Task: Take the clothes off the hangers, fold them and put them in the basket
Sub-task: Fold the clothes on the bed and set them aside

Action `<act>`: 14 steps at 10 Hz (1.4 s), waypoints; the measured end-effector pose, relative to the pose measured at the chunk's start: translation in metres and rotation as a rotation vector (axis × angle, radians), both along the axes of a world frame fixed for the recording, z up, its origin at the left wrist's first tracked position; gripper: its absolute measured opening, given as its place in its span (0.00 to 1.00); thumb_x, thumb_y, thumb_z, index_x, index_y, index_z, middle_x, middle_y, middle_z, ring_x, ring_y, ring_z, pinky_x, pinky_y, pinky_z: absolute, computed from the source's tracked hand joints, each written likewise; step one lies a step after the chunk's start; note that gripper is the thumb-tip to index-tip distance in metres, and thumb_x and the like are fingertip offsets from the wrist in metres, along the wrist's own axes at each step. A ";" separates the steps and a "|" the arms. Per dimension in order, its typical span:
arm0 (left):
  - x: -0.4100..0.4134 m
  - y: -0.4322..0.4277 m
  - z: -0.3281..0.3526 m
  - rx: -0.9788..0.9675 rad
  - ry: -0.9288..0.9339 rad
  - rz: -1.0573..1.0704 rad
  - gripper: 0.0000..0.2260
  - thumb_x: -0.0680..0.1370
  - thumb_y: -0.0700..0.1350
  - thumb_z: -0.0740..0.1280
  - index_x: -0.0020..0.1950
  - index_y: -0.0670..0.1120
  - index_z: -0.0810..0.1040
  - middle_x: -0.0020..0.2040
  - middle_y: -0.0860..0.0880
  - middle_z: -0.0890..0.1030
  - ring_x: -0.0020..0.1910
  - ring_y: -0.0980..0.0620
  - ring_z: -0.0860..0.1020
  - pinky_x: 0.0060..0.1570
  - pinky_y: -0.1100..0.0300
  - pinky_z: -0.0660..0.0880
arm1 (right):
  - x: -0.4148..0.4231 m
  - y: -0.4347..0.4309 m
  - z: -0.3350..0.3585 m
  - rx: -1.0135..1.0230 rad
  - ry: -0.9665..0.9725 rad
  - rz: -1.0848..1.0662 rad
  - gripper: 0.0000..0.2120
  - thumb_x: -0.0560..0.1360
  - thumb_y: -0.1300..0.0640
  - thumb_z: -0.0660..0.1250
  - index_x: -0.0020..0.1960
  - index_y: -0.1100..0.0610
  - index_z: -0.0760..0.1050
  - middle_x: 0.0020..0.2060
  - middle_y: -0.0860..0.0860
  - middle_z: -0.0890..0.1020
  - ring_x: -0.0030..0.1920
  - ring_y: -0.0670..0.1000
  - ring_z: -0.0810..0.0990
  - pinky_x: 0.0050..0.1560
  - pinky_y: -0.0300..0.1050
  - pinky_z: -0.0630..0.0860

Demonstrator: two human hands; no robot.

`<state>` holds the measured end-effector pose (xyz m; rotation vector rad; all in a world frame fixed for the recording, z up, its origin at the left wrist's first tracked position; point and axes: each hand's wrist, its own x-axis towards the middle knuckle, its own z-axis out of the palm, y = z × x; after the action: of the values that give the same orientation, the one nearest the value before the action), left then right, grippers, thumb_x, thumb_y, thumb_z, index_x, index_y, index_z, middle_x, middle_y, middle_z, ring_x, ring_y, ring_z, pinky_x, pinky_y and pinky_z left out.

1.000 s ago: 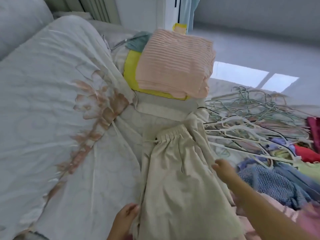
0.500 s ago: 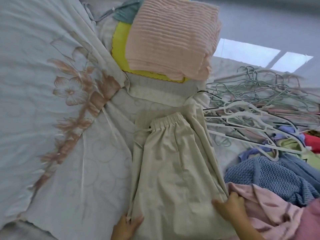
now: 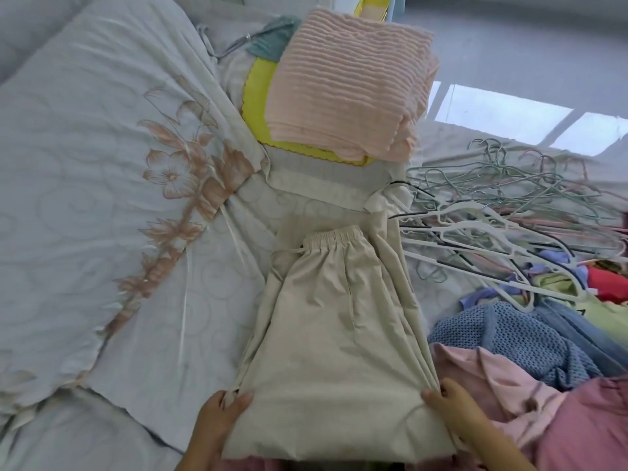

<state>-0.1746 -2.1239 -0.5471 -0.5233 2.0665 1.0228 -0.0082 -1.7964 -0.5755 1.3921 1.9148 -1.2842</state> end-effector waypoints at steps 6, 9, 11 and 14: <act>-0.160 0.101 0.036 0.679 -0.075 0.683 0.11 0.76 0.37 0.68 0.34 0.40 0.82 0.32 0.42 0.83 0.30 0.49 0.83 0.30 0.60 0.80 | -0.142 0.068 0.049 -0.673 0.440 -0.989 0.06 0.78 0.62 0.59 0.45 0.62 0.72 0.31 0.57 0.81 0.25 0.46 0.78 0.21 0.32 0.72; -0.134 0.089 -0.069 -0.082 0.095 0.100 0.26 0.73 0.48 0.72 0.64 0.37 0.69 0.61 0.42 0.74 0.59 0.43 0.74 0.57 0.52 0.72 | -0.136 0.045 -0.045 0.087 0.015 -0.436 0.30 0.73 0.49 0.69 0.69 0.62 0.65 0.65 0.62 0.71 0.62 0.62 0.72 0.63 0.57 0.69; -0.115 0.087 -0.086 0.186 -0.093 0.185 0.22 0.72 0.48 0.73 0.62 0.43 0.73 0.55 0.46 0.79 0.51 0.46 0.78 0.41 0.56 0.76 | -0.115 0.044 -0.091 0.081 -0.001 -0.411 0.50 0.51 0.31 0.72 0.63 0.62 0.71 0.58 0.61 0.76 0.58 0.61 0.75 0.59 0.58 0.75; -0.126 0.089 -0.044 0.338 -0.314 0.279 0.05 0.75 0.39 0.68 0.40 0.42 0.74 0.24 0.50 0.74 0.16 0.58 0.64 0.16 0.71 0.54 | -0.126 0.030 -0.012 -0.340 0.004 -0.508 0.13 0.71 0.60 0.72 0.48 0.68 0.74 0.36 0.58 0.79 0.35 0.55 0.76 0.28 0.39 0.74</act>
<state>-0.3008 -2.0353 -0.5915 -0.7543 1.5344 1.3267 -0.1340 -1.7668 -0.5871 1.7413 1.2942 -1.7416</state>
